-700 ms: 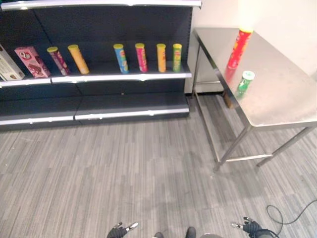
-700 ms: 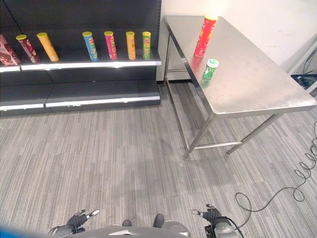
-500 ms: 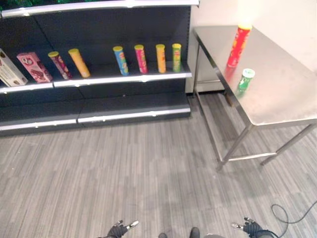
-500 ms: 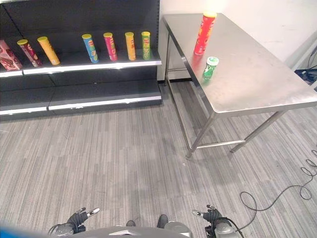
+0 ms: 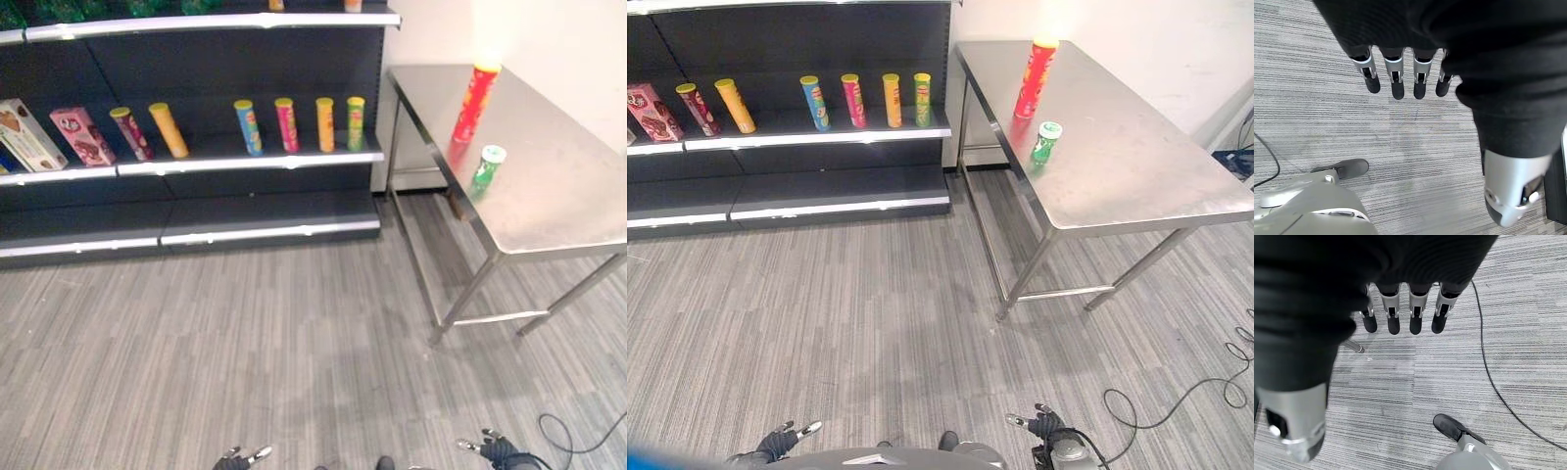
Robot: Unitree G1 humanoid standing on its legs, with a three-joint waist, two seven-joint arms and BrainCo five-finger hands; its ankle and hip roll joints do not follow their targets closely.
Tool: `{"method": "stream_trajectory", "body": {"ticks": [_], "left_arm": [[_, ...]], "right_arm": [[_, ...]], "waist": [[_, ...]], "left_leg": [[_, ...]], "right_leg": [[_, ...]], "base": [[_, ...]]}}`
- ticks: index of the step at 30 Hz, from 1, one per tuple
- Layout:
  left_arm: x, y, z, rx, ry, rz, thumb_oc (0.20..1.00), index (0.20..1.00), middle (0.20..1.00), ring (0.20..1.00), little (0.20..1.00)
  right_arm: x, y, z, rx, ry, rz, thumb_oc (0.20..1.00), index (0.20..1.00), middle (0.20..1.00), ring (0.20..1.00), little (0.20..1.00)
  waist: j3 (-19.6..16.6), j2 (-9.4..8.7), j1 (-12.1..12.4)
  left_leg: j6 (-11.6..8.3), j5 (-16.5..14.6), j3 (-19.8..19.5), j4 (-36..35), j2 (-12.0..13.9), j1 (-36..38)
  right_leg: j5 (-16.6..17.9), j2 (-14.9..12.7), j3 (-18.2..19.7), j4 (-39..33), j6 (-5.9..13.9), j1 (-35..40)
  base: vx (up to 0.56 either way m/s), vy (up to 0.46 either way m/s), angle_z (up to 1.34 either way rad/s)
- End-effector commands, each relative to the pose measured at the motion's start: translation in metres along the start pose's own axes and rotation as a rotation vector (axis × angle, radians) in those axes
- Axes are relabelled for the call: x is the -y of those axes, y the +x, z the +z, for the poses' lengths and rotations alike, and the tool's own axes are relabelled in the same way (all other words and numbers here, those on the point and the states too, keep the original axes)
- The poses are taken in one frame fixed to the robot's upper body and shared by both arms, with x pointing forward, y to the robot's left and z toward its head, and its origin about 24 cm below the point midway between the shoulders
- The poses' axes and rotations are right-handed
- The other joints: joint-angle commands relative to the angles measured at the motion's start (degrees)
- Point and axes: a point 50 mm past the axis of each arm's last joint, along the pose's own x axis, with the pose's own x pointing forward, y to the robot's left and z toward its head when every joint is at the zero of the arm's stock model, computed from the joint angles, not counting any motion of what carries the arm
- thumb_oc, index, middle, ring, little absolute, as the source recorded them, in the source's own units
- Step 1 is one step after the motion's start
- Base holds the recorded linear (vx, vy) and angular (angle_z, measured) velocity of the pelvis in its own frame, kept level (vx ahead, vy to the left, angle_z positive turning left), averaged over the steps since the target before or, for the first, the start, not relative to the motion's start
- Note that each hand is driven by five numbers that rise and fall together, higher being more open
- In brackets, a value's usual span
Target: Put the goods on the table back onto the shelves and tidy them up.
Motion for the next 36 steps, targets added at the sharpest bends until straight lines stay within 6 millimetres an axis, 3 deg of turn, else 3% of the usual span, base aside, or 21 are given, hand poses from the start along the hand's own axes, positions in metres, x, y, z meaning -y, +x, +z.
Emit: {"method": "stream_trajectory", "body": {"ticks": [1, 23, 25, 27, 28, 29, 30, 32, 33, 35, 36], "left_arm": [[-0.004, 0.005, 0.021, 0.043, 0.057, 0.004, 1.000, 1.000, 1.000, 1.000, 1.000], [-0.013, 0.005, 0.025, 0.041, 0.062, 0.032, 1.000, 1.000, 1.000, 1.000, 1.000], [-0.013, 0.006, 0.029, 0.055, 0.065, 0.032, 1.000, 1.000, 1.000, 1.000, 1.000], [-0.011, 0.007, 0.036, 0.081, 0.051, 0.027, 1.000, 1.000, 1.000, 1.000, 1.000], [-0.010, 0.007, 0.039, 0.090, 0.038, 0.024, 1.000, 1.000, 1.000, 1.000, 1.000], [-0.009, 0.007, 0.042, 0.100, 0.029, 0.023, 1.000, 1.000, 1.000, 1.000, 1.000], [-0.009, 0.007, 0.042, 0.101, 0.029, 0.023, 1.000, 1.000, 1.000, 1.000, 1.000], [-0.009, 0.007, 0.048, 0.119, -0.006, 0.026, 1.000, 1.000, 1.000, 1.000, 1.000], [-0.008, 0.007, 0.047, 0.116, -0.020, 0.029, 1.000, 1.000, 1.000, 1.000, 1.000], [-0.008, 0.007, 0.042, 0.106, -0.053, 0.027, 1.000, 1.000, 1.000, 1.000, 1.000], [-0.008, 0.006, 0.034, 0.085, -0.069, 0.029, 1.000, 1.000, 1.000, 1.000, 1.000]], "right_arm": [[0.007, 0.004, 0.018, 0.043, -0.029, -0.013, 1.000, 1.000, 1.000, 1.000, 1.000], [0.006, 0.004, 0.026, 0.079, -0.077, -0.001, 1.000, 1.000, 1.000, 1.000, 1.000], [0.007, 0.004, 0.028, 0.086, -0.081, -0.001, 1.000, 1.000, 1.000, 1.000, 1.000], [0.008, 0.004, 0.034, 0.103, -0.094, 0.000, 1.000, 1.000, 1.000, 1.000, 1.000], [0.010, 0.004, 0.038, 0.117, -0.101, 0.001, 1.000, 1.000, 1.000, 1.000, 1.000], [0.011, 0.004, 0.040, 0.126, -0.105, -0.002, 1.000, 1.000, 1.000, 1.000, 1.000], [0.011, 0.004, 0.040, 0.126, -0.104, -0.002, 1.000, 1.000, 1.000, 1.000, 1.000], [0.013, 0.004, 0.046, 0.149, -0.111, -0.007, 1.000, 1.000, 1.000, 1.000, 1.000], [0.014, 0.004, 0.046, 0.147, -0.110, -0.007, 1.000, 1.000, 1.000, 1.000, 1.000], [0.014, 0.005, 0.046, 0.140, -0.118, -0.007, 1.000, 1.000, 1.000, 1.000, 1.000], [0.015, 0.005, 0.045, 0.138, -0.124, -0.008, 1.000, 1.000, 1.000, 1.000, 1.000]], "waist": [[0.55, -0.91, -0.21], [1.15, -1.30, -1.00], [1.78, -1.57, -0.97], [3.57, -2.72, -0.51], [4.26, -3.14, -0.28], [5.21, -3.57, 0.06], [5.12, -3.45, -0.12], [6.78, -3.93, 0.73], [7.20, -3.88, 0.89], [7.02, -3.54, 1.52], [6.27, -3.20, 2.12]], "left_leg": [[-7.91, -0.16, -2.00, -1.21, 5.87, 1.85], [-8.83, 0.75, -2.24, -1.21, 7.51, 0.82], [-9.02, 0.96, -2.37, 0.30, 7.78, 0.18], [-9.37, -1.11, -3.72, 10.39, 7.62, -5.12], [-9.75, -0.71, -4.60, 15.29, 7.21, -7.74], [-10.31, 1.15, -5.69, 21.38, 7.52, -11.48], [-10.35, 0.92, -5.98, 22.01, 7.65, -12.03], [-11.15, 5.78, -7.95, 32.05, 7.65, -17.23], [-11.02, 5.99, -8.13, 34.33, 8.20, -19.05], [-10.60, 6.17, -6.87, 32.28, 9.50, -21.63], [-9.96, 5.52, -6.09, 24.65, 11.08, -22.25]], "right_leg": [[1.13, -7.03, 2.28, -0.75, 9.65, 1.13], [0.12, -5.38, 2.80, -0.75, 8.68, 0.11], [-0.13, -5.11, 2.89, -0.75, 8.23, 0.10], [-0.60, -5.29, 2.62, -0.75, 7.11, 0.13], [-0.91, -5.28, 2.48, -0.75, 6.64, 0.21], [-1.28, -5.36, 2.24, -0.75, 6.09, 0.52], [-1.28, -5.21, 2.04, -0.75, 6.04, 0.38], [-1.48, -4.90, 1.53, -0.75, 5.13, 1.04], [-1.81, -4.59, 1.38, -0.75, 5.11, 1.35], [-2.81, -4.12, 1.70, -0.75, 5.31, 2.09], [-3.98, -3.76, 2.19, -0.75, 5.94, 2.90]], "base": [[0.00, 0.000, 0.00], [0.00, -0.025, 0.01], [-0.03, -0.092, 0.05], [-0.06, -0.162, 0.08], [-0.06, -0.169, 0.11], [-0.05, -0.121, 0.15], [-0.05, -0.126, 0.23], [0.01, -0.141, 0.14], [0.13, -0.103, 0.00], [0.22, -0.003, -0.05], [0.32, 0.094, -0.15]]}}
